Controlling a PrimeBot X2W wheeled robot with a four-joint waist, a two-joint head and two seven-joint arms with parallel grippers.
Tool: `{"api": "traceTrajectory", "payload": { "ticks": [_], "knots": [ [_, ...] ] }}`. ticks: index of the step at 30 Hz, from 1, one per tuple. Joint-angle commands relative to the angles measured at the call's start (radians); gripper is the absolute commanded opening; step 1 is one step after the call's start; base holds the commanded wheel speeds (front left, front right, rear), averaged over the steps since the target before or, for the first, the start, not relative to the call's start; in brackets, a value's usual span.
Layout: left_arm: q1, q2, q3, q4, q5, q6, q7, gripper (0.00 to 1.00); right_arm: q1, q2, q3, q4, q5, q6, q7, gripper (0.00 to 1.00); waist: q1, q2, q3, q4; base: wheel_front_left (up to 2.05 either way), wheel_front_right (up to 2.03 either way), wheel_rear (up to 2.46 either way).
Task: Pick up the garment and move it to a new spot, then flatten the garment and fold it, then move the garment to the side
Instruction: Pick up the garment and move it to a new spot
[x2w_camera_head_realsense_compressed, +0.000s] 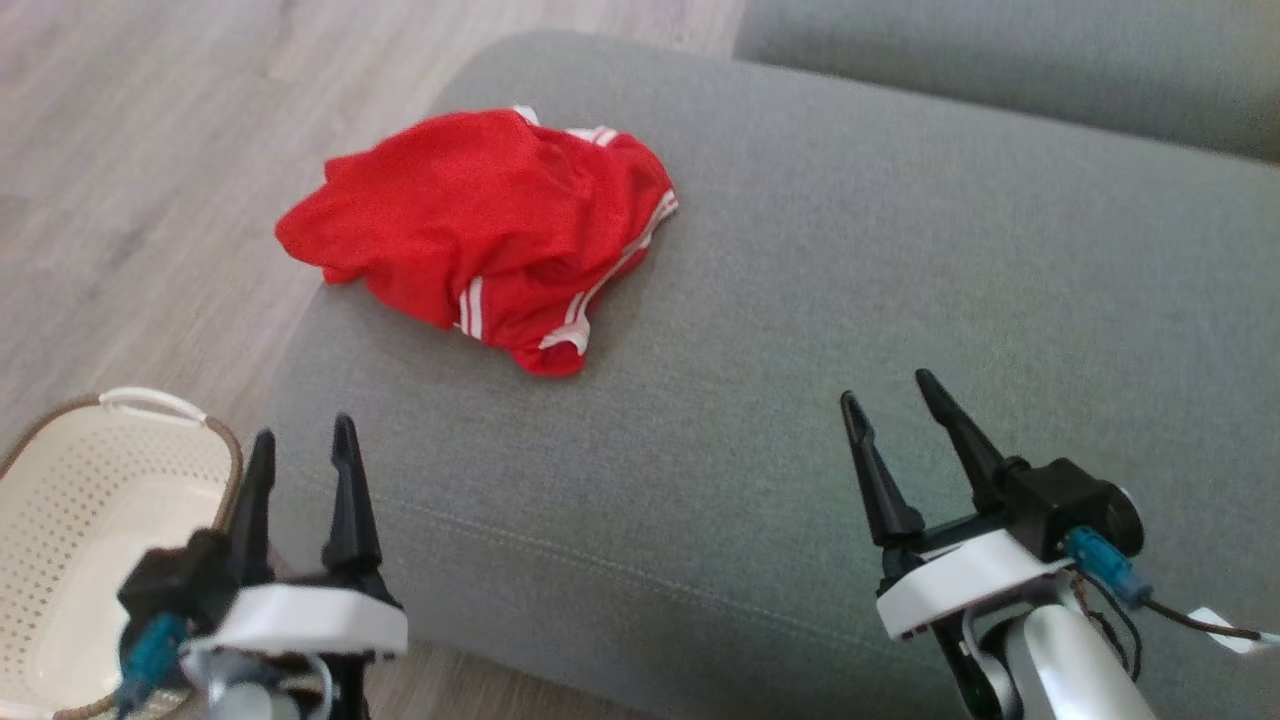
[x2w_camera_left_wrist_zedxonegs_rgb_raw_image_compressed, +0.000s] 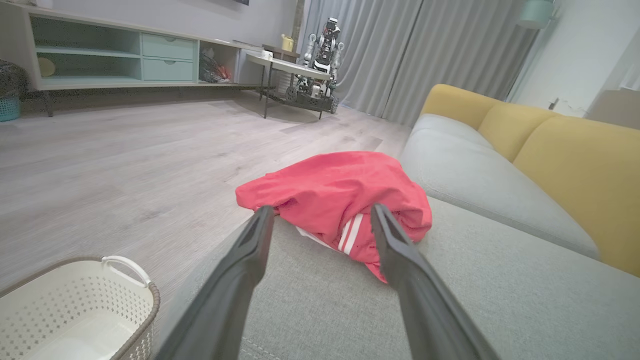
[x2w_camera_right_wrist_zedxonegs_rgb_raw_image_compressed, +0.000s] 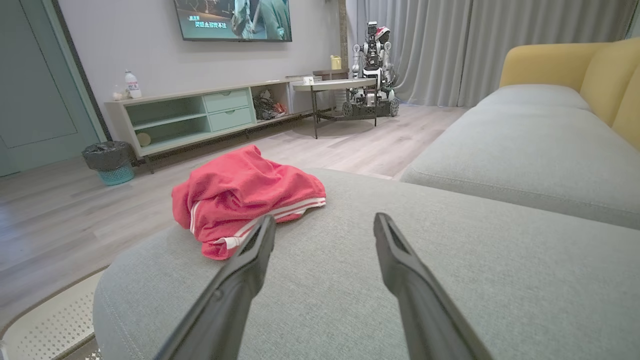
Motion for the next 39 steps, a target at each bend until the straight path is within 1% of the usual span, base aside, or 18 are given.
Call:
{"api": "traceTrajectory", "payload": {
  "ticks": [1, 5, 9, 11, 13, 16, 21, 26, 29, 32, 37, 38, 39],
  "knots": [
    [-0.076, 0.001, 0.044, -0.023, -0.003, -0.016, -0.012, 1.00, -0.045, -0.007, 0.012, -0.038, -0.009, 0.000, -0.009, 1.00, 0.0000, 0.0000, 0.033, -0.020, 0.00, 0.00, 0.00],
    [-0.151, 0.001, 0.070, 0.032, -0.012, -0.081, -0.012, 1.00, -0.067, -0.007, -0.002, -0.055, -0.035, 0.000, -0.009, 1.00, 0.0000, 0.0000, 0.099, -0.046, 0.00, 0.00, 0.00],
    [-0.269, 0.001, 0.118, 0.116, -0.021, -0.142, -0.012, 1.00, -0.097, -0.007, -0.014, -0.076, -0.068, 0.000, -0.009, 1.00, 0.0000, 0.0000, 0.173, -0.075, 0.00, 0.00, 0.00],
    [-0.339, 0.003, 0.146, 0.169, -0.027, -0.166, -0.012, 1.00, -0.116, -0.007, -0.018, -0.089, -0.087, 0.000, -0.009, 1.00, 0.0000, 0.0000, 0.214, -0.090, 0.00, 0.00, 0.00],
    [-0.410, 0.017, 0.157, 0.239, -0.032, -0.183, -0.012, 1.00, -0.133, -0.007, -0.021, -0.102, -0.105, 0.000, -0.009, 1.00, 0.0000, 0.0000, 0.251, -0.104, 0.00, 0.00, 0.00],
    [-0.530, 0.058, 0.160, 0.357, -0.045, -0.198, 0.005, 1.00, -0.154, -0.007, -0.025, -0.124, -0.126, 0.000, -0.009, 1.00, 0.0000, 0.0000, 0.303, -0.124, 0.00, 0.00, 0.00],
    [-0.716, 0.136, 0.144, 0.529, -0.086, -0.222, 0.101, 1.00, -0.183, -0.007, -0.023, -0.145, -0.154, 0.000, -0.009, 1.00, 0.0000, 0.0000, 0.363, -0.154, 0.00, 0.00, 0.00],
    [-0.841, 0.190, 0.126, 0.668, -0.122, -0.229, 0.182, 1.00, -0.200, -0.007, -0.012, -0.155, -0.170, 0.000, -0.009, 1.00, 0.0000, 0.0000, 0.398, -0.181, 0.00, 0.00, 0.00],
    [-0.888, 0.225, 0.097, 0.737, -0.103, -0.230, 0.219, 1.00, -0.203, -0.007, -0.020, -0.162, -0.167, 0.000, -0.009, 1.00, 0.0000, 0.0000, 0.412, -0.193, 0.00, 0.00, 0.00],
    [-0.925, 0.239, 0.076, 0.805, -0.100, -0.231, 0.251, 1.00, -0.204, -0.007, -0.024, -0.166, -0.167, 0.000, -0.009, 1.00, 0.0000, 0.0000, 0.421, -0.201, 0.00, 0.00, 0.00],
    [-0.958, 0.250, 0.060, 0.881, -0.097, -0.232, 0.257, 0.99, -0.208, -0.007, -0.026, -0.168, -0.166, 0.000, -0.009, 1.00, 0.0000, 0.0000, 0.430, -0.210, 0.00, 0.00, 0.00],
    [-0.965, 0.249, 0.062, 0.896, -0.104, -0.232, 0.251, 0.44, -0.209, -0.007, -0.026, -0.169, -0.165, 0.000, -0.009, 1.00, 0.0000, 0.0000, 0.430, -0.211, 0.00, 0.00, 0.00],
    [-0.973, 0.250, 0.064, 0.905, -0.108, -0.232, 0.238, 0.00, -0.210, -0.007, -0.027, -0.169, -0.164, 0.000, -0.009, 1.00, 0.0000, 0.0000, 0.431, -0.211, 0.00, 0.00, 0.00]
  ]
}}
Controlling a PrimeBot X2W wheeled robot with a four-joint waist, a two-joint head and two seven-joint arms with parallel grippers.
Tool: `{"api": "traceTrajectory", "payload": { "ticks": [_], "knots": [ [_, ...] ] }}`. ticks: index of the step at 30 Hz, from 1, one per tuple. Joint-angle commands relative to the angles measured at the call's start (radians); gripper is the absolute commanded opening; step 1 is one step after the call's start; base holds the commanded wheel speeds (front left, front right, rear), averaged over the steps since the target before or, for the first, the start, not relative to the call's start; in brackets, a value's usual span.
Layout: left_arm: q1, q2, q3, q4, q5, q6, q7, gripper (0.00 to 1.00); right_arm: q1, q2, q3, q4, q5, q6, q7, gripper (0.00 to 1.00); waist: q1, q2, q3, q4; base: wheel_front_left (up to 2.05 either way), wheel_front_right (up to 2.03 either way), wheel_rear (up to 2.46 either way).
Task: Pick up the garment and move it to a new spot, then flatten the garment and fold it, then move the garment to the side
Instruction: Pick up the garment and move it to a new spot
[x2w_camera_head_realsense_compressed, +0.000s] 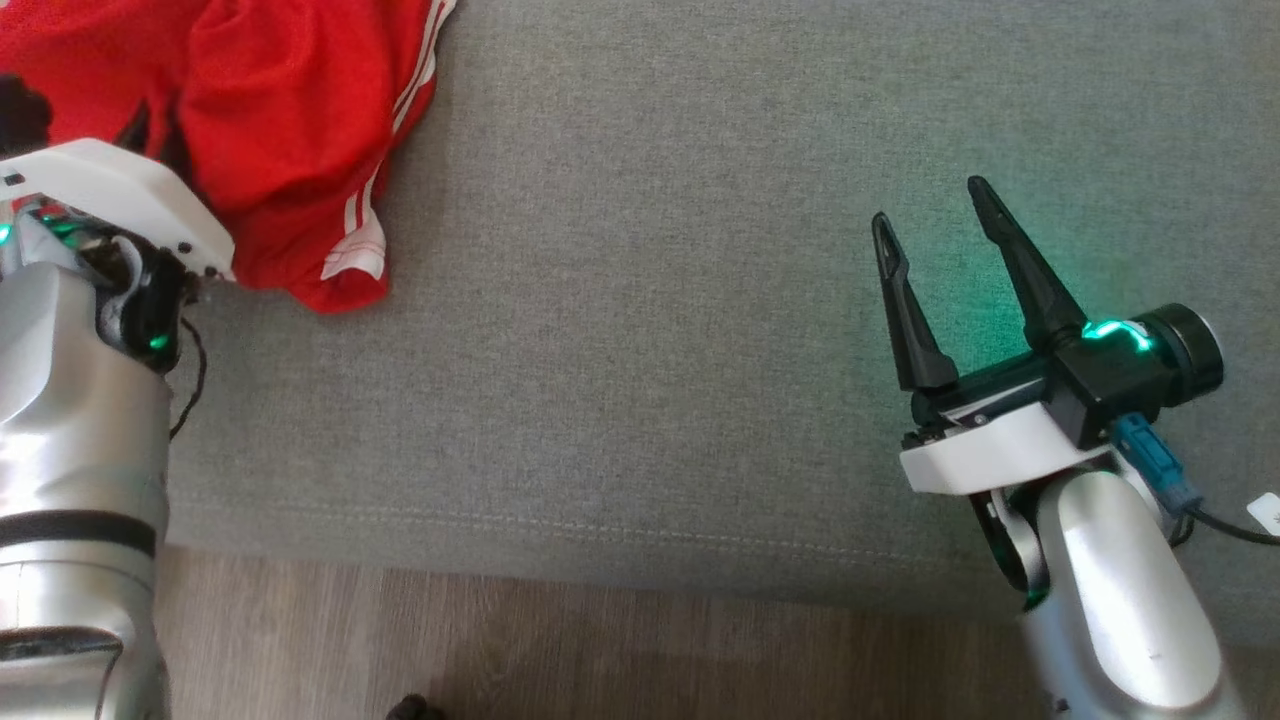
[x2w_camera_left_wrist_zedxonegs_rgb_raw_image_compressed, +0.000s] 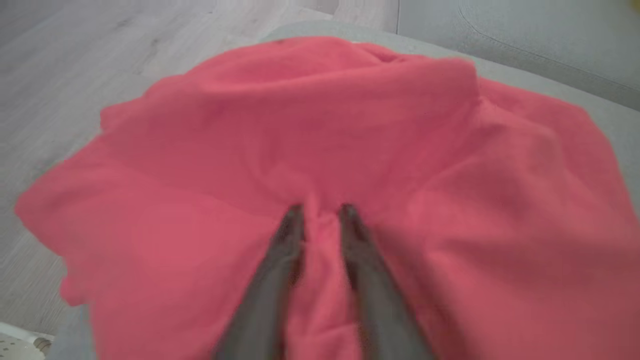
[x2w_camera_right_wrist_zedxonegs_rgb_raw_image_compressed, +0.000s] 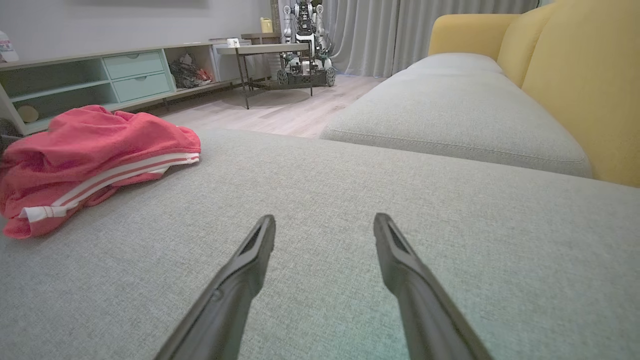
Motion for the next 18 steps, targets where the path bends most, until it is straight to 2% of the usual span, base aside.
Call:
{"api": "traceTrajectory", "payload": {
  "ticks": [1, 9, 14, 18],
  "knots": [
    [-0.033, 0.064, 0.017, -0.012, -0.005, -0.002, -0.026, 0.00, -0.022, 0.006, 0.021, -0.037, 0.003, 0.000, -0.009, 1.00, -0.0001, 0.0000, -0.001, 0.000, 0.00, 0.00, 0.00],
    [-0.060, 0.077, 0.013, 0.011, -0.006, 0.003, -0.208, 0.00, -0.010, 0.006, 0.022, -0.017, 0.013, 0.000, -0.009, 1.00, -0.0001, 0.0000, -0.063, 0.014, 0.00, 0.00, 0.00],
    [-0.056, 0.081, 0.016, -0.035, 0.006, 0.014, -0.252, 0.00, 0.000, 0.006, 0.036, -0.001, 0.033, 0.000, -0.009, 1.00, -0.0001, 0.0000, -0.124, 0.018, 0.00, 0.00, 0.00],
    [-0.044, 0.082, 0.041, -0.131, 0.006, 0.024, -0.261, 0.00, 0.009, 0.006, 0.044, 0.009, 0.052, 0.000, -0.009, 1.00, -0.0001, 0.0000, -0.170, 0.017, 0.00, 0.00, 0.00]
  ]
}}
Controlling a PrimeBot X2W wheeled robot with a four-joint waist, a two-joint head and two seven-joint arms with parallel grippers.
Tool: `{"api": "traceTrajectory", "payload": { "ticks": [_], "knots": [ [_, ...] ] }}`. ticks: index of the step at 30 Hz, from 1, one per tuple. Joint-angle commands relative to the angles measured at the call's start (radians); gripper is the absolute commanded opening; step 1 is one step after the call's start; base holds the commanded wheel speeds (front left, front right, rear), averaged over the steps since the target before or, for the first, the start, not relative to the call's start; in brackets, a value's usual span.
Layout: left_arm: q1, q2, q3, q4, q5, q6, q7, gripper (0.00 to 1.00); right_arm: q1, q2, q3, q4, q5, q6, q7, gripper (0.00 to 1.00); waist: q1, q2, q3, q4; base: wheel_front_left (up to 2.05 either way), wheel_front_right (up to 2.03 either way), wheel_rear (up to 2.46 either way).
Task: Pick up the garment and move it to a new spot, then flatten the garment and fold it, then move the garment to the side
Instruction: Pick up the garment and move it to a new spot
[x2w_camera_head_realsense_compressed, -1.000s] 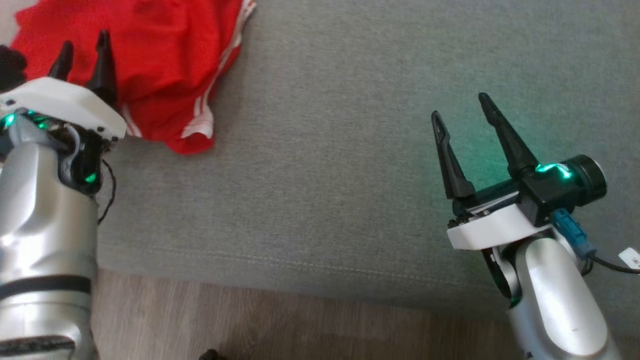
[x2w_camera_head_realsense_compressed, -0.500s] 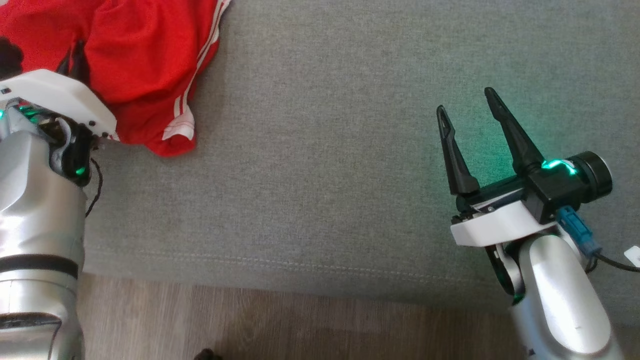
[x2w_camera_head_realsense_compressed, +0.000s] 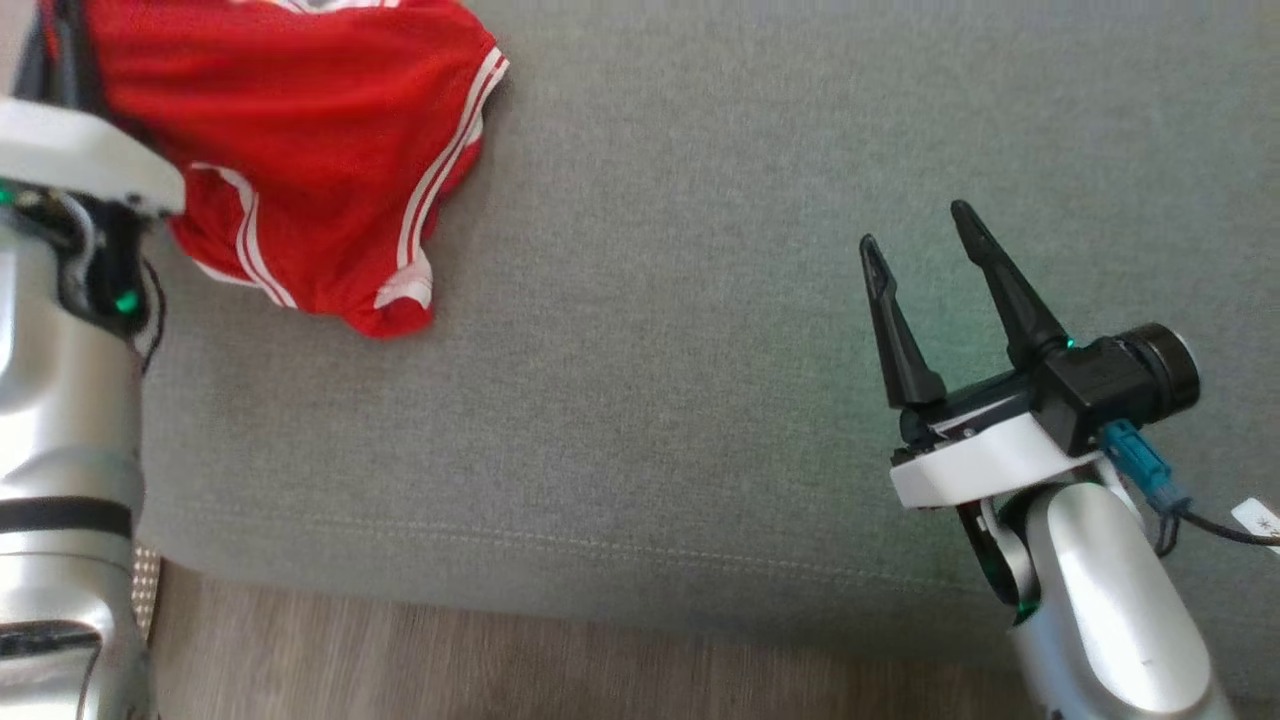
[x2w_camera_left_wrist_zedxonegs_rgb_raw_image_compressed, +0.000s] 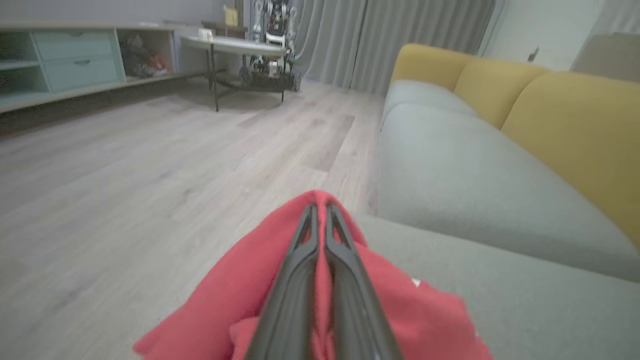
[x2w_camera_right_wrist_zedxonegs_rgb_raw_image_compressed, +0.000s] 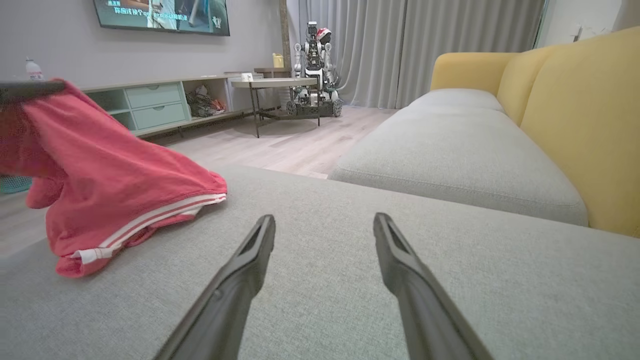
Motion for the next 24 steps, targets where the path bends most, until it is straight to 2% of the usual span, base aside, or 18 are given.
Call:
{"api": "traceTrajectory", "payload": {
  "ticks": [1, 6, 11, 18, 24],
  "knots": [
    [-0.021, 0.064, 0.033, -0.087, 0.010, 0.007, -0.012, 0.00, 0.004, 0.006, 0.028, -0.024, 0.011, 0.000, -0.009, 1.00, 0.0000, 0.0000, -0.034, -0.001, 0.00, 0.00, 0.00],
    [0.025, 0.040, 0.049, -0.287, 0.031, 0.012, -0.013, 0.00, 0.014, 0.006, 0.034, -0.018, 0.043, 0.000, -0.009, 1.00, 0.0000, 0.0000, -0.084, -0.020, 0.00, 0.00, 0.00],
    [0.060, 0.011, 0.026, -0.429, 0.036, 0.013, -0.008, 0.00, 0.027, 0.006, 0.040, -0.016, 0.072, 0.000, -0.009, 1.00, 0.0000, 0.0000, -0.124, -0.055, 0.00, 0.00, 0.00],
    [0.074, -0.050, -0.059, -0.616, 0.037, 0.011, 0.081, 0.00, 0.023, 0.006, 0.039, -0.027, 0.096, 0.000, -0.009, 1.00, 0.0000, 0.0000, -0.139, -0.128, 0.00, 0.00, 0.00],
    [0.066, -0.122, -0.126, -0.714, 0.021, 0.014, 0.140, 0.00, 0.008, 0.006, 0.033, -0.044, 0.113, 0.000, -0.009, 1.00, 0.0000, 0.0000, -0.130, -0.206, 0.00, 0.00, 0.00]
  ]
}}
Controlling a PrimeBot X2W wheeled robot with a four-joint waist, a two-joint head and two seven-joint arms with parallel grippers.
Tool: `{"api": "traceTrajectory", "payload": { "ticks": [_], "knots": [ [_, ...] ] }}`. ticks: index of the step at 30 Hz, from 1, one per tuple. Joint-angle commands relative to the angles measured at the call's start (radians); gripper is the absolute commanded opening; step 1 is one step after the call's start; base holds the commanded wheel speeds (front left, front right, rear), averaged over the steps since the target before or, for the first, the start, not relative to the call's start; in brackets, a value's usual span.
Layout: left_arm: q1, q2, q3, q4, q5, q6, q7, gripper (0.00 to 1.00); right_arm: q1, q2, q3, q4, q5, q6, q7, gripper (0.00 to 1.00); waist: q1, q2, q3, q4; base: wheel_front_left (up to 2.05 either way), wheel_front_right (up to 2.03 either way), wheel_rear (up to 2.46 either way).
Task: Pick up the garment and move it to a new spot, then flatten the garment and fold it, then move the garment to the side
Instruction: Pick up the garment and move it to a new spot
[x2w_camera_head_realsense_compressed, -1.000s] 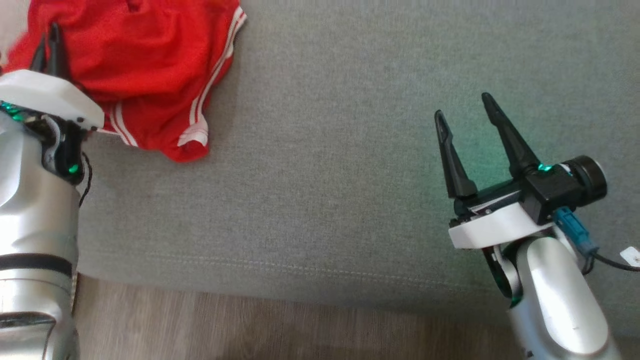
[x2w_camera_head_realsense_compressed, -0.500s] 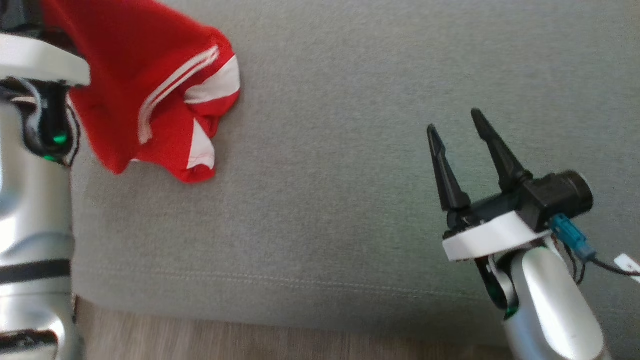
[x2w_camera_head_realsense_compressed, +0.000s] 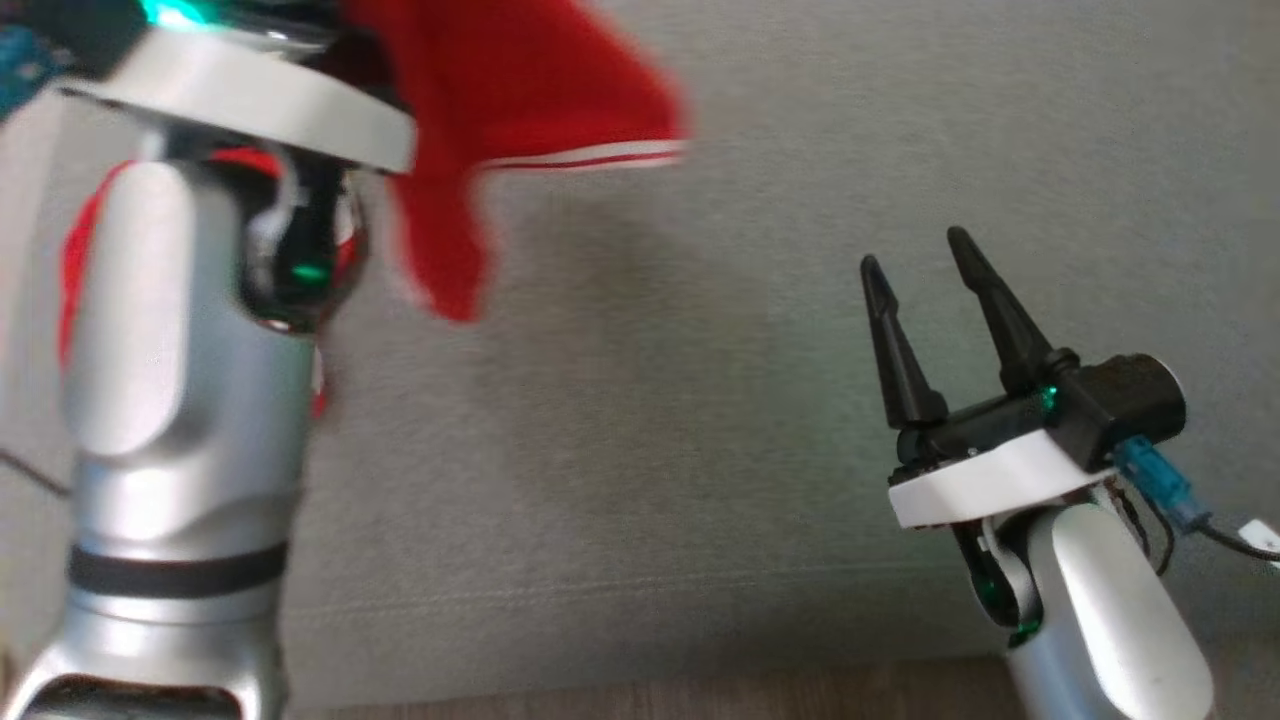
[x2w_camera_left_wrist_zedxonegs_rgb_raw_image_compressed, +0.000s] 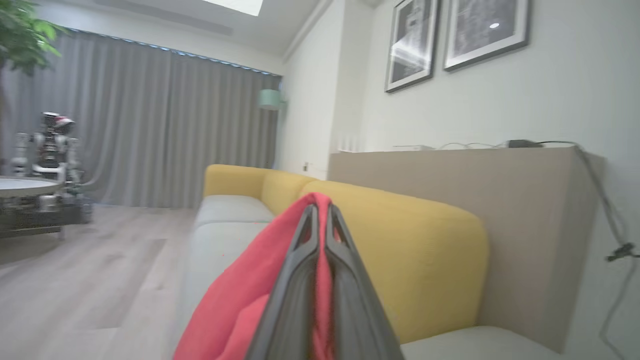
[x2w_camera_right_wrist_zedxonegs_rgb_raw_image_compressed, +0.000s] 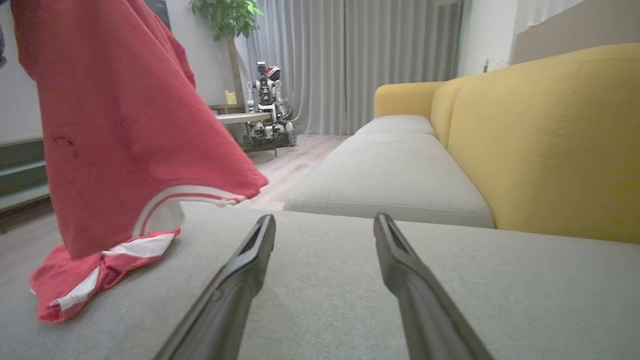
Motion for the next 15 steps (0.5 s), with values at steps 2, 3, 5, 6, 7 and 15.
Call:
{"api": "traceTrajectory", "payload": {
  "ticks": [2, 3, 5, 6, 7, 15],
  "knots": [
    [-0.045, 0.010, 0.000, -0.058, -0.002, 0.004, 0.008, 0.00, -0.039, 0.005, 0.012, -0.042, 0.027, 0.000, -0.009, 1.00, 0.0000, 0.0000, 0.014, -0.064, 0.00, 0.00, 0.00],
    [-0.044, -0.001, -0.015, -0.067, -0.006, 0.004, 0.008, 0.00, -0.046, 0.005, 0.011, -0.046, 0.046, 0.000, -0.009, 1.00, 0.0000, 0.0000, 0.019, -0.086, 0.00, 0.00, 0.00],
    [-0.039, -0.021, -0.045, -0.075, -0.021, 0.010, 0.006, 0.00, -0.061, 0.005, 0.018, -0.059, 0.060, 0.000, -0.009, 1.00, 0.0000, 0.0000, 0.028, -0.127, 0.00, 0.00, 0.00],
    [-0.039, -0.029, -0.060, -0.075, -0.028, 0.015, 0.001, 0.00, -0.067, 0.005, 0.019, -0.067, 0.067, 0.000, -0.009, 1.00, 0.0000, 0.0000, 0.033, -0.144, 0.00, 0.00, 0.00],
    [-0.039, -0.034, -0.074, -0.074, -0.036, 0.021, -0.005, 0.00, -0.072, 0.005, 0.022, -0.075, 0.075, 0.000, -0.009, 1.00, 0.0000, 0.0000, 0.040, -0.165, 0.00, 0.00, 0.00],
    [-0.075, -0.048, -0.181, 0.053, -0.066, 0.071, -0.072, 0.00, -0.089, 0.005, 0.025, -0.106, 0.110, 0.000, -0.009, 1.00, 0.0000, 0.0000, 0.095, -0.268, 0.00, 0.00, 0.00]
  ]
}}
